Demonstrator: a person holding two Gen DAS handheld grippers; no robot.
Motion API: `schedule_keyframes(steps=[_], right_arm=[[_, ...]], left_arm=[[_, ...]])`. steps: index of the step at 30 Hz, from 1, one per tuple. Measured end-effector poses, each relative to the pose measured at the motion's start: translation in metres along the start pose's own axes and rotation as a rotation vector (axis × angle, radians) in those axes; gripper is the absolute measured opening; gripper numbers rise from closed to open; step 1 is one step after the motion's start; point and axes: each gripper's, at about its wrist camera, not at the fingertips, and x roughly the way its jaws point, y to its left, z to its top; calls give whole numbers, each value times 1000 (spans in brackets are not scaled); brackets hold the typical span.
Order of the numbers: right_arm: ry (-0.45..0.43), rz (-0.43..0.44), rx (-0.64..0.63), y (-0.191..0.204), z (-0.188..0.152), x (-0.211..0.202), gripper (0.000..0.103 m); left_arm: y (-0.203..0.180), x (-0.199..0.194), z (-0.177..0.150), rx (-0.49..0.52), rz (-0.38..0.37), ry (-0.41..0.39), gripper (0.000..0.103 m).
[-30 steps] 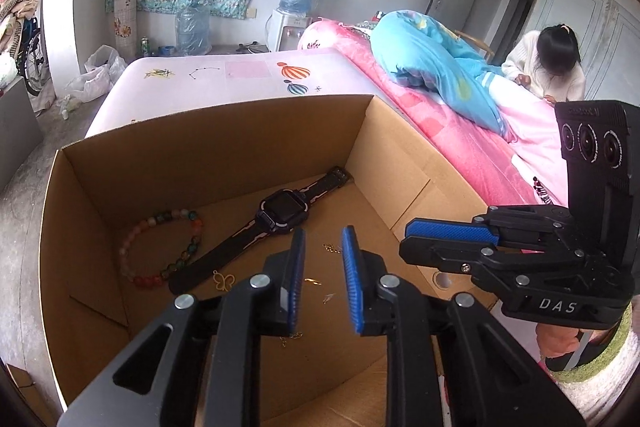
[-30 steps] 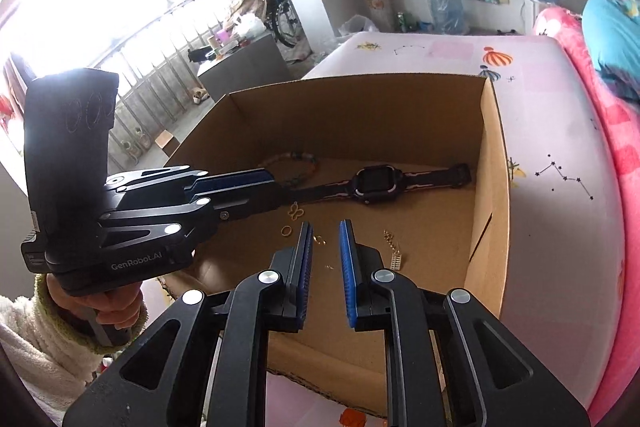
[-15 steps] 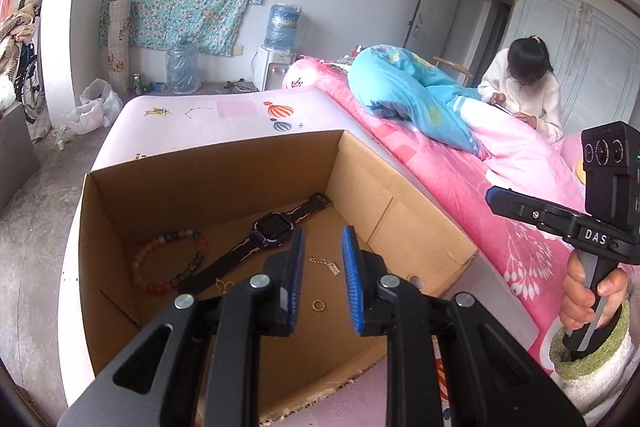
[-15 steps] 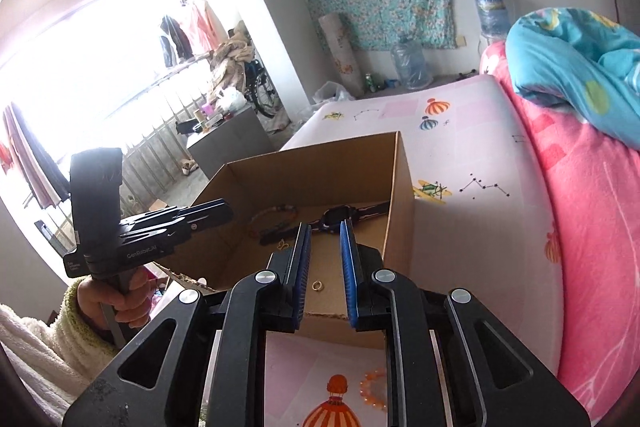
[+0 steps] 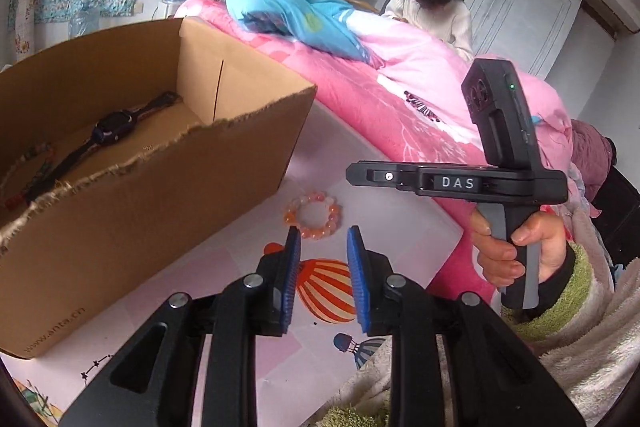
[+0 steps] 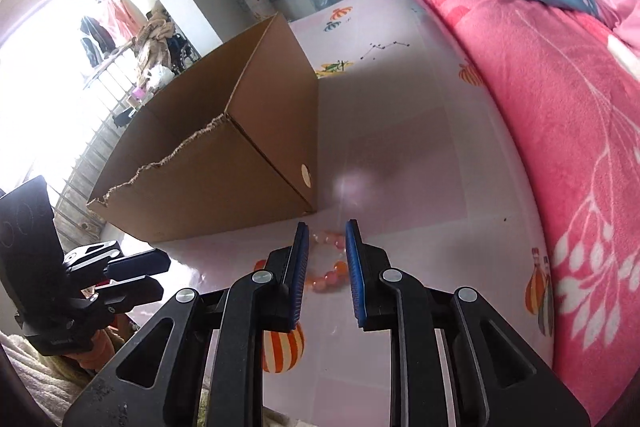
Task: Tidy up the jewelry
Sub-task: 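Move the open right gripper to the pink-orange bead bracelet on the bed, then close the right gripper on the bead bracelet and lift it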
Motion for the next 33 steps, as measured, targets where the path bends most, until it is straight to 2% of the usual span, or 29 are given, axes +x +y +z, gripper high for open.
schedule_keyframes(steps=[2,4,7,11,16,25,30,33], right_arm=[[22,3,21,-3,-3,7,21],[32,-14,19,-2,-4,12,21],[43,-30,11,-4,-3,19,22],[44,-27,4,-3,1,24,22],[46,-34,-17,1,5,29,22],[65,-30,-24,4,0,30,15],[99,3,-43,17,-4,36,15],[126,51,-50,29,-8,42,15]], left_arm=[[2,22,-2,-11,50,27,23],[5,37,3,-24,64,28,23],[2,52,9,-14,93,12,23],[2,72,13,-28,124,31,23],[-4,87,11,8,178,52,23],[-17,92,5,117,267,28,23],[-10,79,-5,133,312,38,23],[1,63,-14,110,331,44,23]])
